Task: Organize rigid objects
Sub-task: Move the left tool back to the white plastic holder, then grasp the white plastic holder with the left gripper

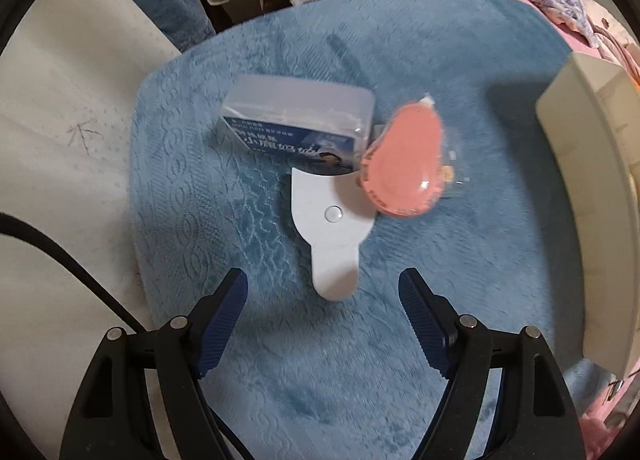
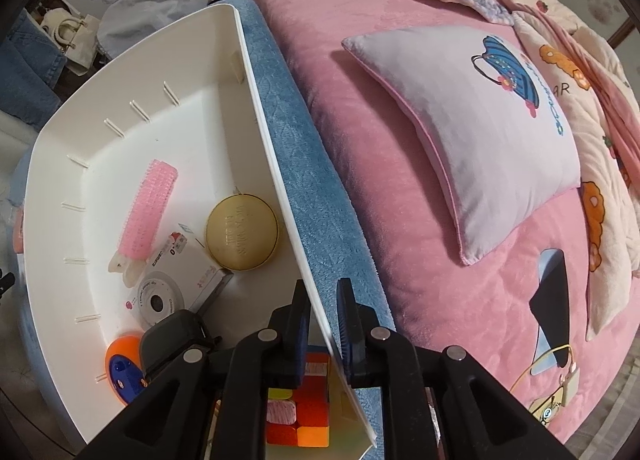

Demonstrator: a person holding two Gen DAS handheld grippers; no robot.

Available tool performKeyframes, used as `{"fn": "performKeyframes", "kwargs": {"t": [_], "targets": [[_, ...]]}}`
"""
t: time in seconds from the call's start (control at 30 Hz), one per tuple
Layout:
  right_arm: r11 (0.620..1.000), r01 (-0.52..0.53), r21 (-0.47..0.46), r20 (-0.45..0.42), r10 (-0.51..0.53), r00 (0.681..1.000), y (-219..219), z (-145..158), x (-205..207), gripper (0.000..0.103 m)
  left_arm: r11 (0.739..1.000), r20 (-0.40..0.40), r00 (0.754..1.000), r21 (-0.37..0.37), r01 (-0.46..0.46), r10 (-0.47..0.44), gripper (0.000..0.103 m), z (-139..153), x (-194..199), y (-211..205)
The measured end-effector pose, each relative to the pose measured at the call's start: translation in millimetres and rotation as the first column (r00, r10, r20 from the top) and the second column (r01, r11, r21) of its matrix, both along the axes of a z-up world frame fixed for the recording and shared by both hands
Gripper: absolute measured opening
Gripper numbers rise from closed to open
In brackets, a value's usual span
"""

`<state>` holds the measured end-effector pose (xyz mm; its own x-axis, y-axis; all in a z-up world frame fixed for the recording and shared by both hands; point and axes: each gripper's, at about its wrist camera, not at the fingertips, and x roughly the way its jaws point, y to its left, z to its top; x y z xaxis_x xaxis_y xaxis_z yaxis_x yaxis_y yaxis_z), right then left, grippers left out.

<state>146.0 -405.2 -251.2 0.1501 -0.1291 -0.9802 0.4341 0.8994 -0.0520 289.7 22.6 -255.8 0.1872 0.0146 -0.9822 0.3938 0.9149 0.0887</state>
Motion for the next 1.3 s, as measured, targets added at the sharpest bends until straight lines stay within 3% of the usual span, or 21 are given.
{"fn": "performKeyframes", "kwargs": {"t": [0.2, 0.77, 1.1, 1.3], "targets": [[1.0, 0.01, -0.01, -0.008, -0.01, 1.0, 1.7, 1.0, 1.0, 0.015, 1.0, -0.016, 1.0, -0.005, -0.016, 0.016, 0.081, -20.1, 14.3, 0.9], [0.999, 0.05, -0.017, -0.019, -0.051, 0.999, 0.3, 0.5, 1.1, 0.016, 0.994, -0.027, 0.997, -0.087, -0.072, 0.07, 0.079, -42.8, 44.3, 2.7], [0.998, 0.065, -0.017, -0.035, -0.066, 0.997, -0.3, 0.0, 3.1, 0.017, 0.989, 0.002, 0.997, -0.126, -0.081, 0.081, 0.058, -37.1, 33.7, -0.3], [0.998, 0.064, -0.013, -0.039, -0.064, 0.997, -1.7, -0.3, 3.4, 0.017, 0.982, 0.027, 0.991, -0.143, -0.123, 0.128, 0.058, -37.2, 23.6, 1.5]]}}
